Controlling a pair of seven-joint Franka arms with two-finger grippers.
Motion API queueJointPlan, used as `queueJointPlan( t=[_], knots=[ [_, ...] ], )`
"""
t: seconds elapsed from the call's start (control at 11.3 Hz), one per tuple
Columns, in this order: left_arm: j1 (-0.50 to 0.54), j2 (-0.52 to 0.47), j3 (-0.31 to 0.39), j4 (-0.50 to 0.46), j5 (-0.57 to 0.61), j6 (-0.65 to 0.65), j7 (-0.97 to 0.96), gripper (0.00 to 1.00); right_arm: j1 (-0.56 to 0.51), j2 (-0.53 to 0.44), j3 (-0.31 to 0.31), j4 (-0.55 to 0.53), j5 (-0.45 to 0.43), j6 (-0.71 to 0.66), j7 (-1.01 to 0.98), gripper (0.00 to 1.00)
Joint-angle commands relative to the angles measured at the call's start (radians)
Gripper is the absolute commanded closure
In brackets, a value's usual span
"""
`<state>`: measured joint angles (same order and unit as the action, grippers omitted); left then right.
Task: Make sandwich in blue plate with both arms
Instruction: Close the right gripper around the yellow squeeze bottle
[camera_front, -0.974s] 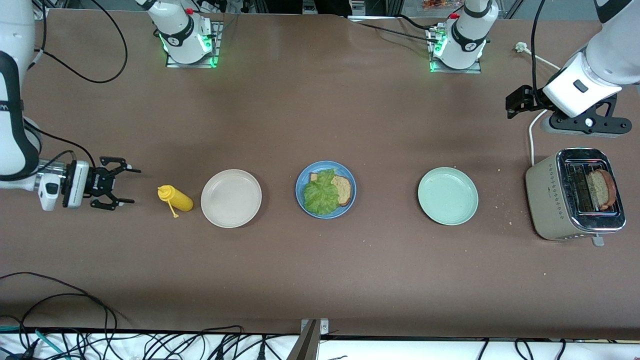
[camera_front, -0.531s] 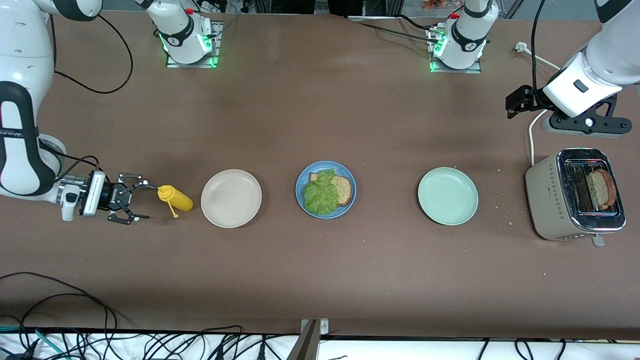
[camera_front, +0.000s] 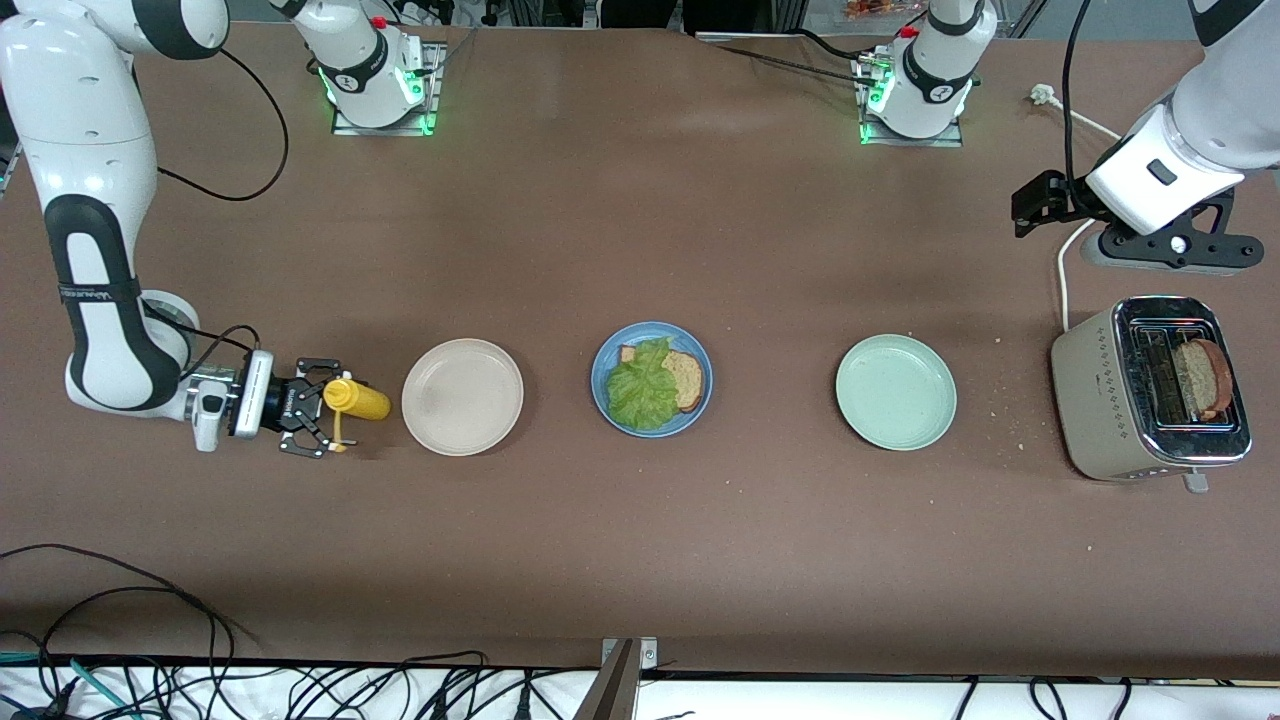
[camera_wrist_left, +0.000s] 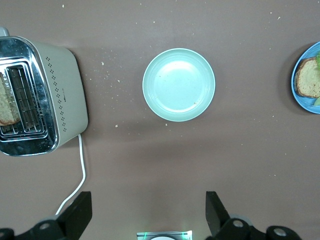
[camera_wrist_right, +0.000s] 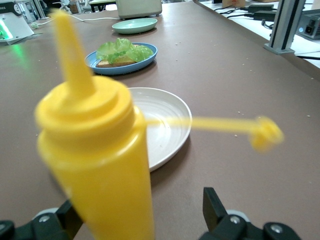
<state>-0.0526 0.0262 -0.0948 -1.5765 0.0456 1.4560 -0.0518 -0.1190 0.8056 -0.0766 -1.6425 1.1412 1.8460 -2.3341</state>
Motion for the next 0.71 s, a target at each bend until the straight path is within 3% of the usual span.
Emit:
queueJointPlan(
  t=[0.0, 0.27, 0.44, 0.62],
  knots=[
    [0.005, 0.009, 0.003, 0.023, -0.024, -0.014, 0.023, 0.0, -0.002, 0.011, 0.001, -0.006, 0.023, 0.013, -0.089, 0.0],
    [0.005, 0.009, 0.003, 0.023, -0.024, -0.014, 0.023, 0.0, -0.001, 0.029, 0.004, -0.019, 0.023, 0.036, -0.129, 0.0],
    [0.005, 0.009, 0.003, 0.023, -0.024, -0.014, 0.023, 0.0, 0.006, 0.046, 0.006, -0.019, 0.026, 0.052, -0.151, 0.06],
    [0.005, 0.009, 0.003, 0.023, -0.024, -0.014, 0.023, 0.0, 0.016, 0.047, 0.008, -0.019, 0.043, 0.071, -0.156, 0.3]
  ],
)
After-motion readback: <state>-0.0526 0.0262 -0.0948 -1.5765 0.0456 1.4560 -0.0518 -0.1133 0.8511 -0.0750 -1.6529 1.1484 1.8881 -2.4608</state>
